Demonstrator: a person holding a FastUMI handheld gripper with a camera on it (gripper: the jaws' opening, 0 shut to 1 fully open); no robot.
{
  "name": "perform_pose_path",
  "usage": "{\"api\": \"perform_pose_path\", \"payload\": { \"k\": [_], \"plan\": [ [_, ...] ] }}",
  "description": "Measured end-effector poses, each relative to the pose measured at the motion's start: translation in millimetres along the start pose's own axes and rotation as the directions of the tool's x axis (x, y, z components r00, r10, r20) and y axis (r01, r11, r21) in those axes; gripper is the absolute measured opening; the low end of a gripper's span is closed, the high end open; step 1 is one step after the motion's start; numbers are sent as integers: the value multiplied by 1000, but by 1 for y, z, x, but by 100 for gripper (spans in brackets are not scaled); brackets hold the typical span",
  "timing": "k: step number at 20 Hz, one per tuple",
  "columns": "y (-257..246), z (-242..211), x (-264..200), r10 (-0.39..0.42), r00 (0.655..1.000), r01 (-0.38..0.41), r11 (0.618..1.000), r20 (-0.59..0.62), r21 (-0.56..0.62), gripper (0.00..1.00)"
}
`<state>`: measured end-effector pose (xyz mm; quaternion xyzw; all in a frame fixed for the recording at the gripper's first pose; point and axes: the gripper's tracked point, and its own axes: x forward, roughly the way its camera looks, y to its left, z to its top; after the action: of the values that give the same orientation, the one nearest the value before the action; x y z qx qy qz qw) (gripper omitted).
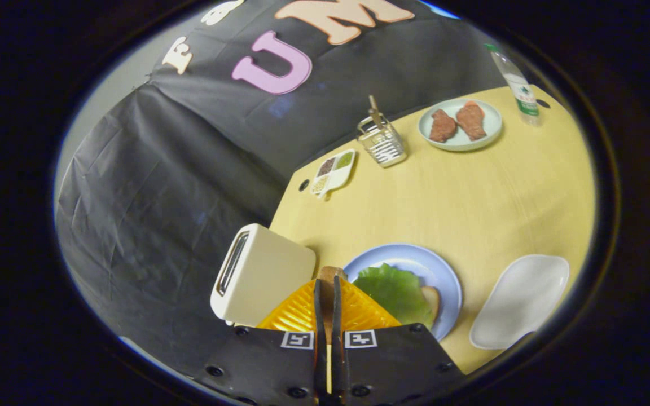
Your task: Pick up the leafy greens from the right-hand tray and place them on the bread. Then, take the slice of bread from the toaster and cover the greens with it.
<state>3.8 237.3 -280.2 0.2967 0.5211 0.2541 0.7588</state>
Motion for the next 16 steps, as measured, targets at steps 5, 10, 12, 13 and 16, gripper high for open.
{"api": "perform_pose_path", "payload": {
  "k": [5, 10, 12, 13, 16],
  "plan": [
    [-40, -8, -4, -69, 998, 69, 997, -8, 17, 9],
    [-60, -14, -13, -121, 992, 120, 992, -19, -48, 55],
    [-59, -7, -21, -114, 993, 115, 991, 16, -63, 78],
    [-53, -2, -27, -98, 994, 102, 992, 47, -78, 90],
    [-43, 16, -54, -90, 988, 110, 979, 124, -169, 100]
  ]
}}
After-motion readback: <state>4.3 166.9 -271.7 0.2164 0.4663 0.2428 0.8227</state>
